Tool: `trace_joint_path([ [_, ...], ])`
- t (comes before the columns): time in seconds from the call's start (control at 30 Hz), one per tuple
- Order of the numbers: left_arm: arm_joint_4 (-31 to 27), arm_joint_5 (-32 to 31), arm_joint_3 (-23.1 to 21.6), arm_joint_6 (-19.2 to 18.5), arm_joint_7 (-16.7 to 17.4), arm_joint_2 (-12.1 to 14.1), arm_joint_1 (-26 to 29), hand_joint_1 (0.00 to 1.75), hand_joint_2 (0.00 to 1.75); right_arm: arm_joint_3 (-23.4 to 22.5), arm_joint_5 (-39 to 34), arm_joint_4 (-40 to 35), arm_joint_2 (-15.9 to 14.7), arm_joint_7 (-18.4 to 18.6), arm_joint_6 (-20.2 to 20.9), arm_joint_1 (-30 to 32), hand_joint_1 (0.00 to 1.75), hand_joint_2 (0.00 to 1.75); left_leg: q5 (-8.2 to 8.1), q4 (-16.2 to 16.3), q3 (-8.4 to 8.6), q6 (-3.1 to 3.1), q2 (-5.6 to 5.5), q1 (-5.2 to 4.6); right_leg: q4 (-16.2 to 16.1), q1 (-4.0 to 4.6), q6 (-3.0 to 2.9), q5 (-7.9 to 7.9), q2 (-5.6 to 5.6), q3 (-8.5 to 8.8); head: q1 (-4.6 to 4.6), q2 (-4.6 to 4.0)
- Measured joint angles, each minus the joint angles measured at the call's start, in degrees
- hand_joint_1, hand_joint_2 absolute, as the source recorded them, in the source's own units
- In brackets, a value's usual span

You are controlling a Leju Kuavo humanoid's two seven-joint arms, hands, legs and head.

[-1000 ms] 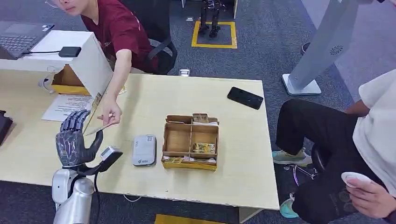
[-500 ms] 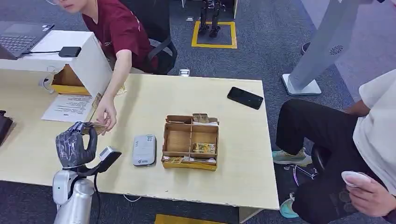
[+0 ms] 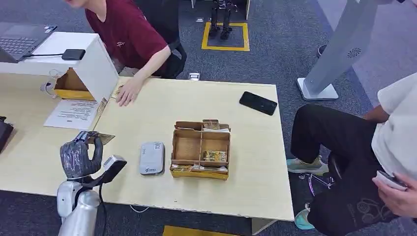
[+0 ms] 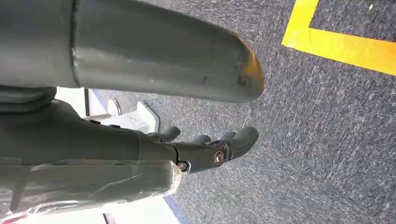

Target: Pass the card to the sensor for recognition and then transmit it.

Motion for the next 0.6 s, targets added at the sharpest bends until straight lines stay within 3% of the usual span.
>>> trace_joint_path([
  [0.13,0.70,0.75,-0.04,0.00,-0.02,0.15,-0.11,1.75,1.75,0.00,-0.02,0.00,0.00,0.00,0.00,0.00,0.00,0.00,0.00,0.00,0.00,0.00,0.00,0.00,0.00,0.00,0.00,0.00,0.00,-0.03,0.00,0.00],
  [0.27,6.04,9.00,-1.53,-1.27,1.43,0.75,-1.79,1.75,1.75,0.00,-0.20,0.00,0.00,-0.11,0.00,-0.03,0.00,0.00,0.00,0.00,0.01,0.00,-0.02,-0.01,0.00,0.00,0.00,0.00,-0.01,-0.02,0.02,0.00],
  [0.37,8.41,23.45,-7.09,-10.86,7.53,2.03,-1.97,1.75,1.75,-0.09,-0.52,0.00,0.00,-0.46,0.02,0.07,0.00,0.00,0.01,0.00,0.00,0.00,0.02,0.01,0.00,0.00,-0.01,0.01,0.02,-0.02,0.00,0.00],
  [0.5,7.01,34.45,-13.95,-23.79,13.88,3.17,-1.06,1.75,1.75,-0.74,-0.90,0.00,0.00,-0.87,0.00,0.19,0.00,0.00,0.02,0.00,-0.01,0.01,0.00,0.00,0.00,0.00,-0.01,0.01,0.03,-0.02,0.00,0.00],
  [0.6,5.36,38.20,-17.16,-27.10,15.91,3.56,-0.59,1.75,1.75,-1.14,-1.05,0.00,0.00,-1.03,-0.04,0.32,0.00,0.00,0.02,0.00,-0.04,0.01,-0.01,-0.01,0.00,0.00,0.00,0.00,0.01,-0.03,0.02,0.00],
])
